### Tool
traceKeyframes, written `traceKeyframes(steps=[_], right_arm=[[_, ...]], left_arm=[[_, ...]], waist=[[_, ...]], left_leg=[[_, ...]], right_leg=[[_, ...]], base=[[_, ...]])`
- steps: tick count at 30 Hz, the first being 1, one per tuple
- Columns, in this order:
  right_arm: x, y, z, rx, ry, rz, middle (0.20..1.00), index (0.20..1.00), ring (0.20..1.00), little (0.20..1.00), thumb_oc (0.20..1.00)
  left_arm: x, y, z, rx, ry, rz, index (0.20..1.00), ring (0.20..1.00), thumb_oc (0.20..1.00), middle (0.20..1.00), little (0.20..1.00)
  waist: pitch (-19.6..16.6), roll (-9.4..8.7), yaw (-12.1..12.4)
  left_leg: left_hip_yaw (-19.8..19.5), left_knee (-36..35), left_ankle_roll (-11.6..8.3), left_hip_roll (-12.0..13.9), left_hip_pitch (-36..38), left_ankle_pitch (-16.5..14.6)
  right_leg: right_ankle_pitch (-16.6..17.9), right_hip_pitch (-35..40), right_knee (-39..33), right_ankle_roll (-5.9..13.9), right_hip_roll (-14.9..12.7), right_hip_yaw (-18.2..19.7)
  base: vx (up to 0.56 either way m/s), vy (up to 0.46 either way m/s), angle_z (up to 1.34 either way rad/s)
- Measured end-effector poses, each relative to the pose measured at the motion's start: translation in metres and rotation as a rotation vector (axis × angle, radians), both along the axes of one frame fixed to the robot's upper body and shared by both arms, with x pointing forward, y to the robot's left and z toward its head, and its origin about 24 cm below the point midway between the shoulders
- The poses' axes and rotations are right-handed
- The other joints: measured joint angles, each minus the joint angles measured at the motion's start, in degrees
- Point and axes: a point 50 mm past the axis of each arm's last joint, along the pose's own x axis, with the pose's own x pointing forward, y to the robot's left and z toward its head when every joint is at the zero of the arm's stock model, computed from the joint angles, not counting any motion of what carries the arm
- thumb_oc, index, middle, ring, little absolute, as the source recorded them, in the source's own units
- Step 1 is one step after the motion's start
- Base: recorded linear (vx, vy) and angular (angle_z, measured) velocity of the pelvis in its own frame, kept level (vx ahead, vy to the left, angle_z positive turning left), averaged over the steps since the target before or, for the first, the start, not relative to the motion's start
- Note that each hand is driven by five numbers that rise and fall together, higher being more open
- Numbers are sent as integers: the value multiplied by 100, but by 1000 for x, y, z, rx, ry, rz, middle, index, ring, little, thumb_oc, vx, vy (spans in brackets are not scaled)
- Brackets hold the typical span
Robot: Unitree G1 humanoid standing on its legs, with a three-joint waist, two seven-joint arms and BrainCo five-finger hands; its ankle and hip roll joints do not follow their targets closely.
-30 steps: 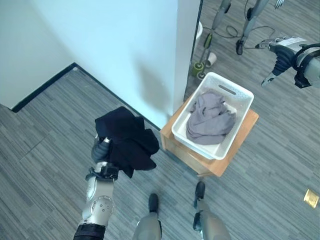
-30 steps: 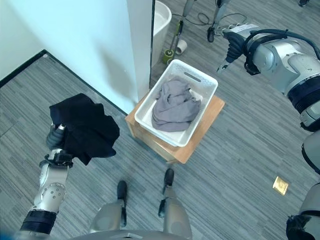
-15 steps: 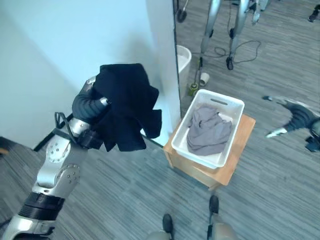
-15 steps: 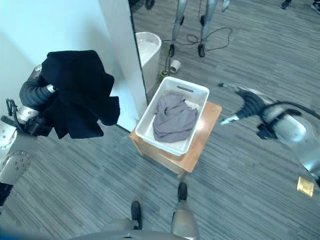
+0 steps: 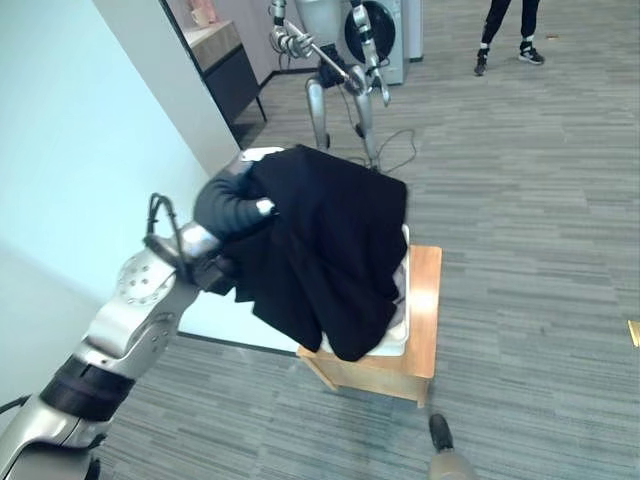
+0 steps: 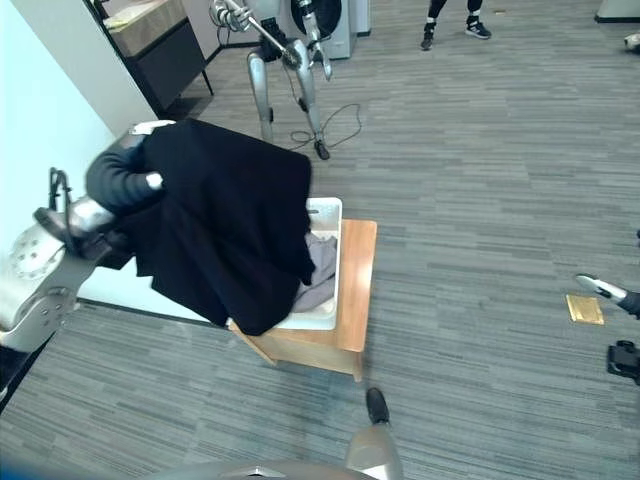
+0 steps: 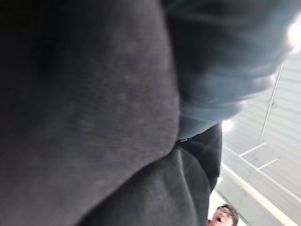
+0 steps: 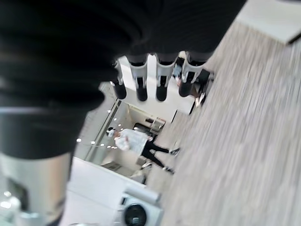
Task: Pick up bed clothes into laundry basket.
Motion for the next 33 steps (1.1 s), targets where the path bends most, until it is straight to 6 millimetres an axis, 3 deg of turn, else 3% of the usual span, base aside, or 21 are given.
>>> traceKeyframes(steps=[1,3,4,6,10,12,13,18,22,26,27,29,30,33], right_arm=[[11,21,11,27,-116,76,1000,1000,1000,1000,1000],[13,36,18,67,-220,122,1000,1000,1000,1000,1000],[16,57,24,117,-322,185,1000,1000,1000,1000,1000],[14,68,28,93,-316,238,1000,1000,1000,1000,1000],[15,70,34,85,-353,253,1000,1000,1000,1000,1000],[15,70,36,77,-357,254,1000,1000,1000,1000,1000],[15,70,36,77,-356,253,1000,1000,1000,1000,1000],[15,69,37,83,-369,232,1000,1000,1000,1000,1000],[16,69,38,85,-382,227,1000,1000,1000,1000,1000],[16,69,38,89,-385,226,1000,1000,1000,1000,1000],[16,69,39,94,-390,226,1000,1000,1000,1000,1000],[18,70,39,96,-395,233,1000,1000,1000,1000,1000],[20,72,41,100,-405,244,1000,1000,1000,1000,1000],[27,80,43,117,-424,288,1000,1000,1000,1000,1000]], left_arm=[[10,6,-2,-10,5,77,200,200,200,200,200],[15,11,-2,-3,5,134,200,200,200,200,200],[29,19,0,15,8,210,200,200,200,200,200],[41,20,6,62,-9,264,200,200,200,200,200],[54,22,12,115,-29,335,200,200,200,200,200],[63,24,-2,101,21,384,200,200,200,200,200],[71,25,-19,83,87,426,200,200,200,200,200],[79,20,-39,88,151,478,200,200,200,200,200],[82,26,-46,113,169,538,200,200,200,200,200],[86,39,-56,73,224,623,200,200,200,200,200],[88,50,-67,105,265,693,200,200,200,200,200],[91,57,-81,94,334,755,200,200,200,200,200],[89,65,-91,127,374,795,1000,1000,1000,1000,1000],[89,75,-112,205,489,879,1000,1000,1000,1000,1000]], waist=[[-12,38,-43],[-25,80,-127],[14,35,-128],[35,24,-180],[153,-40,-334],[253,-42,-456],[346,-40,-481],[535,-95,-532],[648,-193,-623],[754,-286,-746],[842,-395,-810],[874,-447,-838],[915,-485,-900],[929,-497,-915]], left_leg=[[42,-1,4,-2,-11,3],[97,0,-7,5,-12,2],[163,0,-30,10,-23,28],[185,-1,-33,-13,-73,29],[335,10,-26,-52,-157,35],[357,31,-26,-57,-204,34],[383,31,-27,-53,-226,33],[513,31,-31,-28,-420,32],[621,1,-48,-12,-526,30],[675,26,-57,-14,-638,38],[781,31,-64,-12,-730,41],[838,32,-72,0,-793,35],[853,32,-76,20,-820,32],[889,31,-86,69,-809,26]], right_leg=[[15,-37,-1,21,12,63],[19,-82,0,23,35,104],[24,-111,-1,28,50,140],[36,-167,-1,24,34,164],[110,-333,3,18,37,290],[150,-404,12,7,49,327],[186,-453,23,0,75,375],[247,-709,30,-57,149,492],[226,-866,25,-69,184,577],[236,-1016,21,-57,211,643],[310,-1160,30,-36,247,729],[362,-1254,31,-95,285,788],[401,-1291,32,-142,316,791],[415,-1286,33,-159,374,799]], base=[[10,-6,-20],[0,-5,-18],[-16,-5,-13],[-26,-2,-10],[-22,6,-16],[-16,1,-13],[-22,2,-16],[-21,-1,-14],[-8,-14,-12],[-11,-14,-14],[-5,-18,-27],[4,-9,-23],[11,6,-9],[9,9,-4]])
